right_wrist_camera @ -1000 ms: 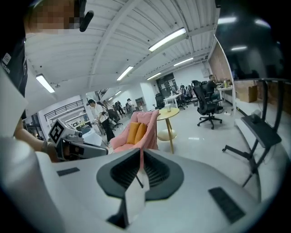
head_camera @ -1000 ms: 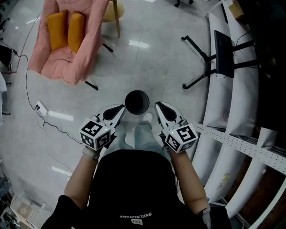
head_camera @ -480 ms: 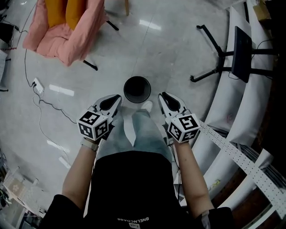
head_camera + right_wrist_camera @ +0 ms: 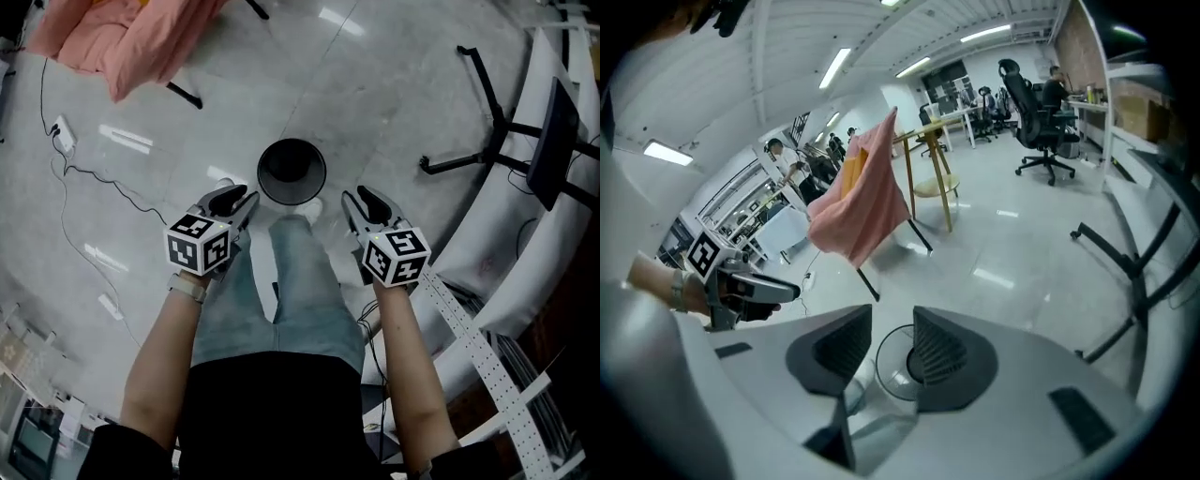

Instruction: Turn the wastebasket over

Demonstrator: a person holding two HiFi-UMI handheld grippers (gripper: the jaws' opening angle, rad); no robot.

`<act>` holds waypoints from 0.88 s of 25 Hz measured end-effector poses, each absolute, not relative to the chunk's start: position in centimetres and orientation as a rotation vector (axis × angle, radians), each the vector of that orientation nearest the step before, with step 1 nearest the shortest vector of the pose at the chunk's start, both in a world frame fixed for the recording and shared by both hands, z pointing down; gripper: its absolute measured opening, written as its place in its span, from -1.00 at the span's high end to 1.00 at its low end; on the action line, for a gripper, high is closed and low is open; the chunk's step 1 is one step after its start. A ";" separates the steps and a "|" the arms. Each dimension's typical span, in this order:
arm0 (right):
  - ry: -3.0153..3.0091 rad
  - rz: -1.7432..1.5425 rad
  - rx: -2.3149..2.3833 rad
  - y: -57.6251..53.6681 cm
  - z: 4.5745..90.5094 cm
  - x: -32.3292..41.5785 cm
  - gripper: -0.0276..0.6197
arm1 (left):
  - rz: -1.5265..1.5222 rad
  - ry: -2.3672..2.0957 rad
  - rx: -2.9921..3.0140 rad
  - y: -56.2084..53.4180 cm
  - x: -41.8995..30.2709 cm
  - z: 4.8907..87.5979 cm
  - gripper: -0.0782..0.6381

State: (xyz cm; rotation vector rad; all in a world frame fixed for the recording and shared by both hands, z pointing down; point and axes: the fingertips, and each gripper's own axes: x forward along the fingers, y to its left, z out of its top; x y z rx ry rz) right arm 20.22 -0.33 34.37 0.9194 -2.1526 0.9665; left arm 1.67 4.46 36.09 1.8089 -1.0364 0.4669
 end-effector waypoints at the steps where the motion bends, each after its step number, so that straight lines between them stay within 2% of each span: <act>1: -2.136 0.972 0.899 -0.4 35.8 20.4 0.50 | 0.476 -1.038 1.789 4.6 1.8 37.5 0.42; 9: -2.031 1.011 0.783 -1.1 46.9 20.9 0.47 | 0.553 -1.038 1.627 5.9 1.1 49.8 0.18; 22: -1.885 1.048 0.606 -0.1 63.5 20.6 0.38 | 0.572 -0.998 1.517 8.2 1.6 65.2 0.13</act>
